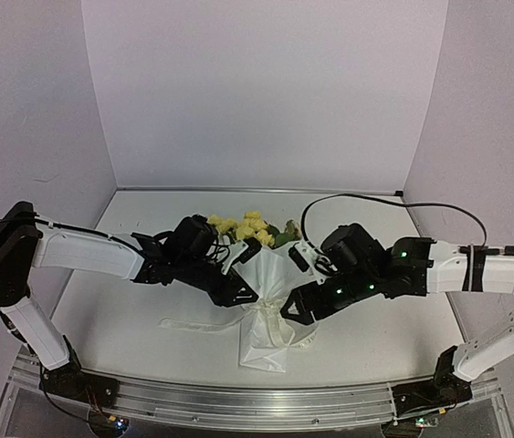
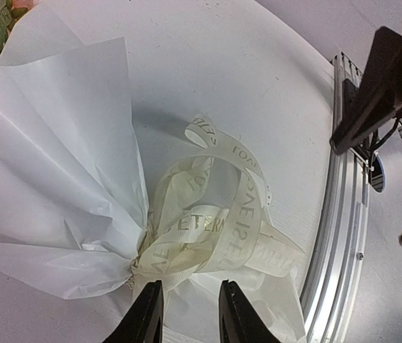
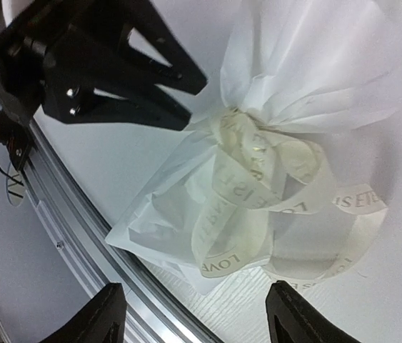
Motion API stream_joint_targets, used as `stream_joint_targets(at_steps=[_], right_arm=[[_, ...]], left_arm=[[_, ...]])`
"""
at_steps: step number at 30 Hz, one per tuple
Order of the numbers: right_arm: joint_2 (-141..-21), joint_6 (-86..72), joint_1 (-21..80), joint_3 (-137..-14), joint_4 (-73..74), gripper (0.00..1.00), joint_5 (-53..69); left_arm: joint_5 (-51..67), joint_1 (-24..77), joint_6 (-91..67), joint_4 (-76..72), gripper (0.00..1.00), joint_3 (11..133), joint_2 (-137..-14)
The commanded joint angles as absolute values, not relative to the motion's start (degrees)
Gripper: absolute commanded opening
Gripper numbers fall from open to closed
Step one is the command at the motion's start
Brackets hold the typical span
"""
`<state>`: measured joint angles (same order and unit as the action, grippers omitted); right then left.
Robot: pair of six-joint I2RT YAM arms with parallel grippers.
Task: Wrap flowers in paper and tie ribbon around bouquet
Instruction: Cross the half-tied ribbon over the folded bouquet.
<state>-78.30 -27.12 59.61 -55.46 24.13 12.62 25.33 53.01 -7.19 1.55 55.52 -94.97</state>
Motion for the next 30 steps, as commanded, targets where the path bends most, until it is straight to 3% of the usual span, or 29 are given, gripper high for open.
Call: stream_joint_targets(at_steps=[1, 9, 15, 21, 30], right_arm=[[-75.6, -34.4, 55.5, -51.7, 26.9, 0.67, 5.3], [-80.9, -45.6, 47.9, -49.3, 22.6, 0.55, 9.4], [-82.9, -32.7, 47.0, -46.5, 17.0, 0.57, 9.4], [-85.1, -15.9, 46.8, -39.9, 4.6, 0.52, 6.5], [-91.1, -3.0, 46.8, -38.1, -6.9, 0.51, 3.9]], left_arm=[[27.0, 52.7, -5.1, 3.0, 0.29, 60.6, -95.7], [26.6, 52.7, -2.1, 7.9, 0.29, 66.0, -99.5], [27.2, 52.8, -1.4, 9.2, 0.28, 67.8, -100.3], [27.2, 52.7, -0.9, 9.9, 0.28, 68.2, -100.4], [27.6, 52.3, -0.4, 10.7, 0.28, 69.6, -101.2]])
